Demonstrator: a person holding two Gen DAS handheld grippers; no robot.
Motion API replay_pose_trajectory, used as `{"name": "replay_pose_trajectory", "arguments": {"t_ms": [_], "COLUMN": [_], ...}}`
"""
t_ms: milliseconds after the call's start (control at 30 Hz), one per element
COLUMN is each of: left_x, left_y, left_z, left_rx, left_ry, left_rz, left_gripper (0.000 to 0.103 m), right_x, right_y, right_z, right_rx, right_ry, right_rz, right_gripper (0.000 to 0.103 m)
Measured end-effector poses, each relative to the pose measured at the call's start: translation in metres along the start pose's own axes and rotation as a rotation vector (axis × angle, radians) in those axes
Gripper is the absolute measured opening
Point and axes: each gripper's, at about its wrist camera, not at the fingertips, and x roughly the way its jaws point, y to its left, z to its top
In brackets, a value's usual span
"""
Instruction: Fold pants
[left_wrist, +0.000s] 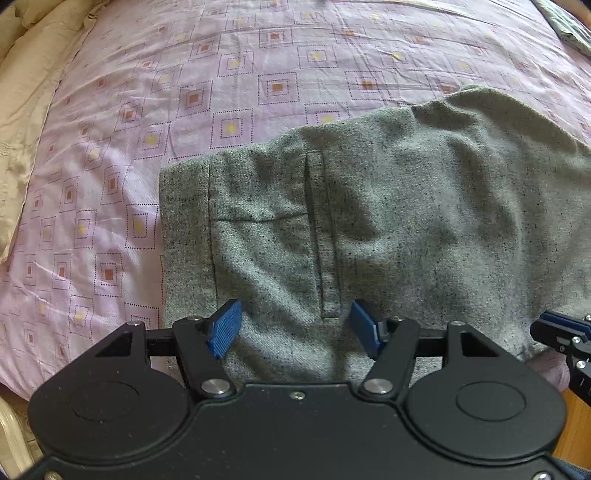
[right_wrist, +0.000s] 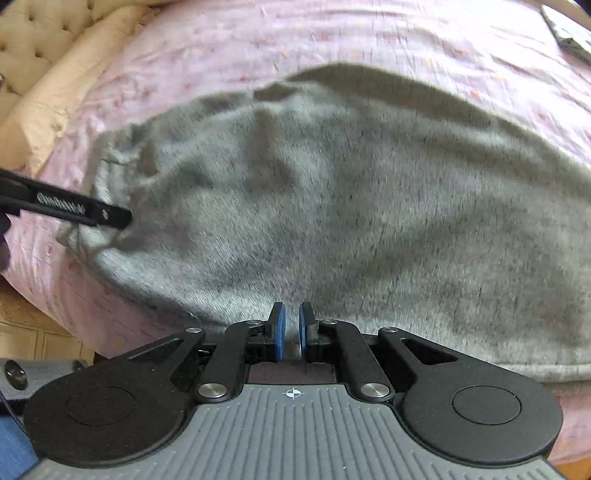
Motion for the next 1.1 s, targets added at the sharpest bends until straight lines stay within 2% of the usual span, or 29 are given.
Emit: {"name": "replay_pose_trajectory", "arguments": {"t_ms": [133,233,300,367,433,500,600,733,767,800,833,967,1100], "left_x": [-0.013,-0.016,-0.009,0.006,0.022,0.021,0.018,0.016,0.012,0.007,-0.002,-0.030,-0.017], "left_y": [-0.022,-0.043,-0.054,-0.060,-0.060,-0.053,-0.043,-0.046,-0.048,-0.050,-0.053,-0.063,-0.059], "left_z": [-0.002,-0.002,-0.004,-0.009,-0.019,-0.029,-0.034,-0.042,-0.041,-0.039,-0.035,-0.007,0.038], "left_rx": [0.007,0.030,0.038,0.032,0.042,0.013,-0.033,-0.008,-0.003,0.004,0.017,0.071,0.033], "left_ry": [-0.033,-0.063,-0.055,-0.012,0.020,-0.012,0.005,0.005,0.006,0.002,-0.017,-0.135,-0.153], "left_rz": [0.001,-0.010,-0.019,-0.005,0.043,0.035,0.035,0.083,0.089,0.094,0.089,0.039,-0.008], "left_gripper": [0.067,0.068,0.070,0.070,0.072,0.075,0.075,0.076,0.072,0.063,0.059,0.063,0.064], "right_x": [-0.022,-0.030,-0.031,-0.030,-0.034,-0.042,-0.049,-0.052,-0.053,-0.053,-0.053,-0.051,-0.050], "right_y": [-0.015,-0.037,-0.051,-0.061,-0.075,-0.088,-0.103,-0.119,-0.122,-0.124,-0.126,-0.130,-0.123], "right_z": [0.004,0.005,0.006,0.006,0.002,-0.003,-0.011,-0.017,-0.018,-0.019,-0.019,-0.014,-0.003], "right_rx": [0.030,0.057,0.051,0.051,0.070,0.092,0.102,0.118,0.121,0.122,0.124,0.189,0.230], "right_ry": [-0.094,-0.114,-0.110,-0.101,-0.097,-0.105,-0.110,-0.104,-0.101,-0.099,-0.098,-0.105,-0.104], "right_rz": [0.002,-0.019,-0.045,-0.067,-0.075,-0.074,-0.074,-0.065,-0.063,-0.065,-0.067,-0.051,-0.043], "right_gripper": [0.008,0.008,0.008,0.008,0.008,0.008,0.008,0.008,0.008,0.008,0.008,0.008,0.008]}}
